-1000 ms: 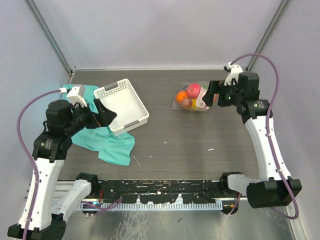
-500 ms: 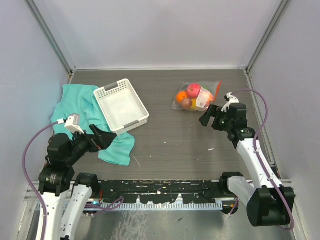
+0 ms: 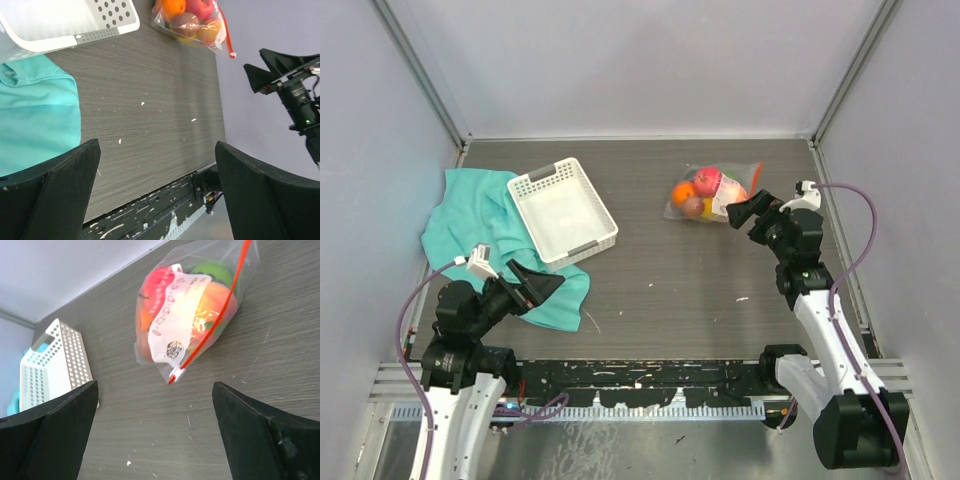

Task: Open the zip-top bag and remove the fake food
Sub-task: Pick up the zipper food storage bag at the center of the board.

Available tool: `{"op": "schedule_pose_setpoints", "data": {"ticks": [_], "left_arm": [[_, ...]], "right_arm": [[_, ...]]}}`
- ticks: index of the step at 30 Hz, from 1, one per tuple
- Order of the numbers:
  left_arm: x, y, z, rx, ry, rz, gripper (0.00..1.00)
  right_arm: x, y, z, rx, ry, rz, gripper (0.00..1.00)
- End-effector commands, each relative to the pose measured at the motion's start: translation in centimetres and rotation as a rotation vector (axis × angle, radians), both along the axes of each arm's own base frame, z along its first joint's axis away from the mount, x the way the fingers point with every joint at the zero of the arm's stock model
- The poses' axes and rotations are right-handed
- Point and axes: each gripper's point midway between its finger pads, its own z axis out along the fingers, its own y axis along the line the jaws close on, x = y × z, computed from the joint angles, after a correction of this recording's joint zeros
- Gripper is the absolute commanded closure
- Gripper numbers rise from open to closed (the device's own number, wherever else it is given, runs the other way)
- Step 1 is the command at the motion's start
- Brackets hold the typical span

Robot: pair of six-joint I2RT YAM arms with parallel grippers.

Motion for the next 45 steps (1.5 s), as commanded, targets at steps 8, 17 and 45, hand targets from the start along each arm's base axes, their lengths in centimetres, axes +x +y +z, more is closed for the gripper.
{"op": "schedule_pose_setpoints", "data": {"ticks": [8, 17, 45], "left_arm": [[0.2, -0.8, 1.8, -0.11, -0.081, -0.015, 0.02], [0.3, -1.1, 0.7, -0.117, -0.049, -0.037, 0.01], [-0.2, -2.8, 6.1, -0.185, -0.315, -0.172, 0.12]], "right_arm": [[6.4, -2.9, 3.0, 0.261, -0.009, -0.274, 0.09], [9.3, -2.3, -0.4, 0.344, 0.067, -0.277, 0.45], [2.7, 3.3, 3.8, 0.572, -0.078, -0.065, 1.0]]}}
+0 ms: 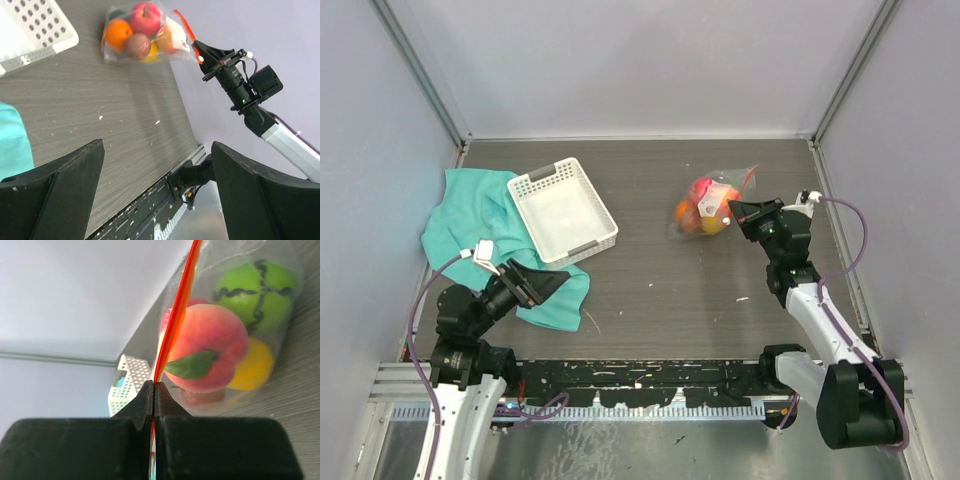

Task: Open the zip-top bag and remove the fake food
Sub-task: Pick up the zipper food storage bag at the center of the board.

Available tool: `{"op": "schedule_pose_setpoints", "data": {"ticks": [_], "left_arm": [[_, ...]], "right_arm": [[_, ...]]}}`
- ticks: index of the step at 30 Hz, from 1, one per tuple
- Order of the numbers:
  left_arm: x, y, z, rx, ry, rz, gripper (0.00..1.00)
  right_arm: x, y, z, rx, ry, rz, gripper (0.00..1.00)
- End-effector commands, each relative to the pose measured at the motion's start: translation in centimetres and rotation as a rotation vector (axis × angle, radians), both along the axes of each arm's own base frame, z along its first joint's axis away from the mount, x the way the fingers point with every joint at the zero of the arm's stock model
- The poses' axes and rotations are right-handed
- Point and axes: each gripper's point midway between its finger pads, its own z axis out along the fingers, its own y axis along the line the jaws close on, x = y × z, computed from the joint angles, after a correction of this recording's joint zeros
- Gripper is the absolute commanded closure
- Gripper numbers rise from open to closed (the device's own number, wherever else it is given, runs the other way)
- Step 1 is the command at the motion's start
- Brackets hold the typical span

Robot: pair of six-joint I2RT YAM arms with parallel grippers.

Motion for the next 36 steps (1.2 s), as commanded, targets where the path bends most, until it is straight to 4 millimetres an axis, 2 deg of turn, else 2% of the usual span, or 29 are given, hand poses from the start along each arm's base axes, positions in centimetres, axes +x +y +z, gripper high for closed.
{"op": "schedule_pose_setpoints", "data": {"ticks": [1, 7, 10, 14, 17, 20, 23, 27, 31, 36], "left_arm": [[-0.3, -0.5, 3.9, -0.047, -0.174, -0.039, 0.12], [-0.2, -0.8, 4.7, -0.055, -0.198, -0.054, 0.12], [0.0, -1.2, 4.8, -0.058, -0.199, -0.068, 0.16], [0.2, -2.4, 5.0, -0.068, -0.205, -0.106, 0.19], [0.2, -4.4, 4.4, -0.026, -0.207, -0.154, 0.21], [-0.7, -7.4, 4.1, 0.056, -0.249, -0.224, 0.24], [-1.4, -10.1, 4.3, 0.157, -0.348, -0.257, 0.22], [-1.9, -13.5, 3.6, 0.386, -0.537, -0.291, 0.2], [-1.7, -15.7, 3.0, 0.574, -0.733, -0.283, 0.18], [-0.6, -17.3, 3.7, 0.652, -0.883, -0.25, 0.15]], "right_arm": [[-1.4, 2.2, 4.7, 0.062, -0.15, 0.058, 1.0], [-3.0, 4.4, 5.3, 0.082, -0.168, 0.117, 1.0], [-3.4, 5.1, 5.4, 0.084, -0.175, 0.134, 1.0], [-3.6, 5.8, 5.0, 0.085, -0.176, 0.152, 1.0], [-3.8, 6.6, 4.8, 0.097, -0.177, 0.174, 1.0], [-4.2, 7.7, 5.0, 0.098, -0.191, 0.203, 1.0], [-4.6, 8.9, 5.2, 0.098, -0.208, 0.243, 1.0], [-5.4, 10.3, 5.7, 0.109, -0.239, 0.297, 1.0], [-6.3, 11.5, 6.3, 0.099, -0.27, 0.335, 1.0], [-7.4, 12.6, 6.7, 0.089, -0.299, 0.374, 0.99]]}}
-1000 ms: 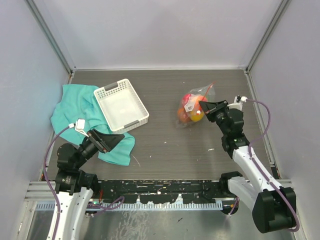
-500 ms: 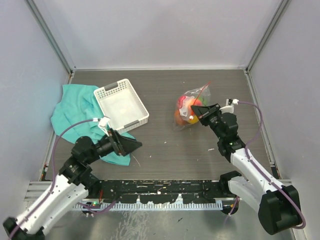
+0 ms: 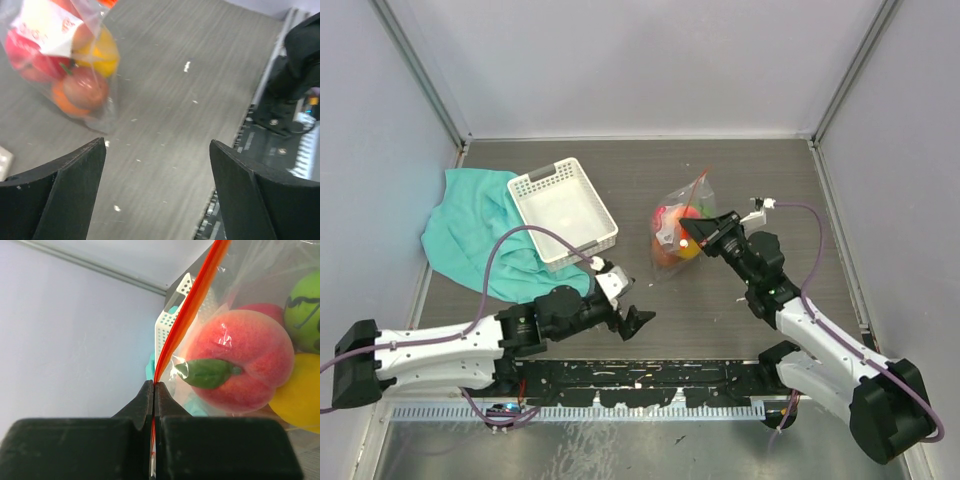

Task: Open the zip-top bag and remove the fake food
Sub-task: Pick up the zipper food storage bag at the center of the board.

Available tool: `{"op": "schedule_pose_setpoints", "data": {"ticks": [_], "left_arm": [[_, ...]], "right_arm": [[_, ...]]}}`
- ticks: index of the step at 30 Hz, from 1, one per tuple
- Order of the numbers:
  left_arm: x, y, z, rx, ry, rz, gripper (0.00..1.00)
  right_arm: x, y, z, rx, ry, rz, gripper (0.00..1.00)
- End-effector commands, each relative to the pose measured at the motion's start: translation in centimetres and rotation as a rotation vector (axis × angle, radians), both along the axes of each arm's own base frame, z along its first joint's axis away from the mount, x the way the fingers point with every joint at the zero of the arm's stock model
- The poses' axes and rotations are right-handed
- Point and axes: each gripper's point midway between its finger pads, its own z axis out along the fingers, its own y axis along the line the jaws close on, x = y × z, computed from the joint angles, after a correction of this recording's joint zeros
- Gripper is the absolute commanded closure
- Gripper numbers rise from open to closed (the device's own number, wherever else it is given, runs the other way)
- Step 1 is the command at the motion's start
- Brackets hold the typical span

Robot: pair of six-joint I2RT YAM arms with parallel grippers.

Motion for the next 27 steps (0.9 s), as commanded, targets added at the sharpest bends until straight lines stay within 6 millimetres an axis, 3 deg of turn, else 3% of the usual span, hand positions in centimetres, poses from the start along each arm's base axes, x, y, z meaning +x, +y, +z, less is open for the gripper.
{"op": "schedule_pose_setpoints", "data": {"ticks": [1, 3, 6, 13, 22, 27], "left_arm": [[3.2, -0.7, 6.1, -0.067, -0.316, 0.091, 0.14], [3.8, -0.9, 6.7, -0.074, -0.366, 0.109, 0.13], [4.6, -1.2, 7.6, -0.09, -0.412, 0.146, 0.03], [6.7, -2.1, 7.9, -0.045, -0.469, 0.24, 0.02], [10.5, -3.3, 5.0, 0.165, -0.511, 0.403, 0.06], [11.0, -4.3, 3.7, 0.202, -0.504, 0.408, 0.15]], "right_arm": [[-1.0, 0.7, 3.4, 0.036, -0.139, 0.019, 0.99], [-1.3, 1.0, 3.2, 0.035, -0.144, 0.028, 0.99], [-1.5, 1.3, 3.0, 0.033, -0.147, 0.04, 0.99], [-2.2, 2.5, 3.1, 0.046, -0.167, 0.082, 0.98], [-2.6, 3.0, 3.1, 0.041, -0.173, 0.096, 0.98], [-2.7, 3.2, 3.1, 0.036, -0.174, 0.104, 0.97]]}}
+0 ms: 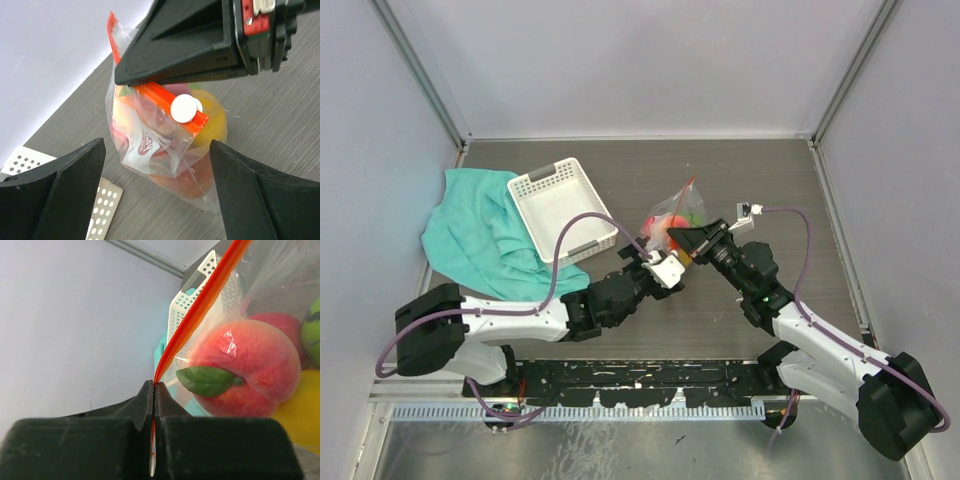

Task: Open the zip-top bag and remove the fake food
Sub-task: Pick up the zipper food storage bag at the center of the board.

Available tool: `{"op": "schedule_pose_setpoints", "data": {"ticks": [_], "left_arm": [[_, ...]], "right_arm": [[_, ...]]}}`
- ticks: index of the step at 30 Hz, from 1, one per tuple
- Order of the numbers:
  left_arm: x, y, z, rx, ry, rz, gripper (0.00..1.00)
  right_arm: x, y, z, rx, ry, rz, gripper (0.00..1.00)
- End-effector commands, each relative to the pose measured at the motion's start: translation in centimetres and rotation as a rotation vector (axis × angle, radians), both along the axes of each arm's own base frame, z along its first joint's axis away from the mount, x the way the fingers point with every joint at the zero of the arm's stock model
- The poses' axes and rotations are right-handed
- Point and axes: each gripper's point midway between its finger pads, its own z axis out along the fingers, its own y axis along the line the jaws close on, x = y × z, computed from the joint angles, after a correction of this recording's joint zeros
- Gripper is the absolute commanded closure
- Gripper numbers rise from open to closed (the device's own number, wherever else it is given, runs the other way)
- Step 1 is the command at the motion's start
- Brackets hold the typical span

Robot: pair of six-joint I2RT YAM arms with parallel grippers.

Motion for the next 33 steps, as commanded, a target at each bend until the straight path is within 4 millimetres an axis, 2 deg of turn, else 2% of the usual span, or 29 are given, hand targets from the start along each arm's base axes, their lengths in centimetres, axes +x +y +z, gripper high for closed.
{"op": "schedule_pose_setpoints", "data": {"ticks": [1, 4, 8, 15, 19, 22, 25, 29, 33], "left_arm": [[0.9, -0.2, 2.8, -0.081, -0.044, 0.063, 0.19], [0.9, -0.2, 3.1, -0.094, -0.04, 0.061, 0.3], [0.6, 0.0, 3.5, -0.118, -0.036, 0.054, 0.59], [0.2, 0.4, 3.2, -0.15, -0.002, 0.007, 0.71], [-0.2, 0.6, 2.9, -0.202, 0.054, -0.068, 0.86], [-0.4, 2.0, 4.1, -0.288, 0.095, -0.117, 0.95], [-0.7, 3.4, 4.2, -0.339, 0.137, -0.151, 1.0], [-1.5, 5.8, 4.1, -0.397, 0.188, -0.174, 1.0], [-2.1, 8.2, 4.8, -0.475, 0.226, -0.177, 1.0]], "right_arm": [[0.1, 0.0, 2.7, 0.04, -0.095, -0.009, 0.97], [0.1, 0.0, 2.5, 0.028, -0.094, -0.014, 0.97], [0.1, -0.1, 2.1, 0.018, -0.089, -0.016, 0.97], [-0.2, 0.1, 2.4, 0.016, -0.101, -0.001, 0.96], [-0.7, 0.3, 2.8, 0.0, -0.134, 0.03, 0.94], [-1.4, 0.5, 3.6, -0.027, -0.191, 0.06, 0.9], [-2.2, 0.5, 4.5, -0.069, -0.28, 0.085, 0.73], [-3.4, 0.2, 6.0, -0.111, -0.403, 0.1, 0.46], [-3.9, -0.3, 6.5, -0.148, -0.458, 0.088, 0.3]]}}
